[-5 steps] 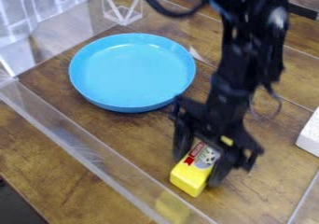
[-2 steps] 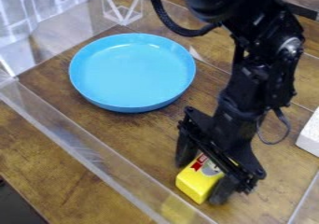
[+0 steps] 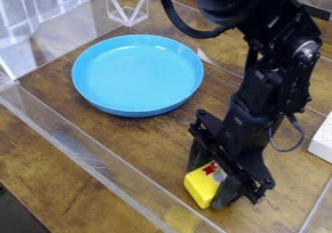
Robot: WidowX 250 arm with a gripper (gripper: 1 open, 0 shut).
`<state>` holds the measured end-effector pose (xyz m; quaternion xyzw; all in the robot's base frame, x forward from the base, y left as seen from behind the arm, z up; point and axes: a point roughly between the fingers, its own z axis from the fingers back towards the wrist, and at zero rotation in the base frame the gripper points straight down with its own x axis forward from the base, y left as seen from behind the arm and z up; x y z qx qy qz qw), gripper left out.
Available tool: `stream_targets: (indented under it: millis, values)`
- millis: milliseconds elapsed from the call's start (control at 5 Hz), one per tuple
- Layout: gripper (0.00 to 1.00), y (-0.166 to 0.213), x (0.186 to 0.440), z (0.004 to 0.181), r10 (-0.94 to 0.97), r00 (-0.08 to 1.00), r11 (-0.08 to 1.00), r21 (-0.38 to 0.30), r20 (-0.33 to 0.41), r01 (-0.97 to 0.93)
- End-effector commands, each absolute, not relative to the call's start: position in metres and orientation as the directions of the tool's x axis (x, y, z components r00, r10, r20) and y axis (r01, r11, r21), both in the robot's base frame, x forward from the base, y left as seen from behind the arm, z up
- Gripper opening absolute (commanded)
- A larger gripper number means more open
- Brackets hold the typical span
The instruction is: Put the yellow block in the blue tray
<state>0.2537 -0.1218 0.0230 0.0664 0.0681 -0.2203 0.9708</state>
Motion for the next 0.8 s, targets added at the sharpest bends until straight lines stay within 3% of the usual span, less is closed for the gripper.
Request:
stream_targets:
  millis: [0,400,600]
  values:
    - [0.0,-0.13,0.261,0.042,-0.397,0.913,0.909,0.1,-0.093,0.405]
    - [0.0,-0.121,0.264,0.054,-0.316,0.945,0.941,0.102,-0.083,0.323]
    - [0.0,-0.126,0.269,0.051,-0.307,0.949,0.944,0.101,-0.077,0.314]
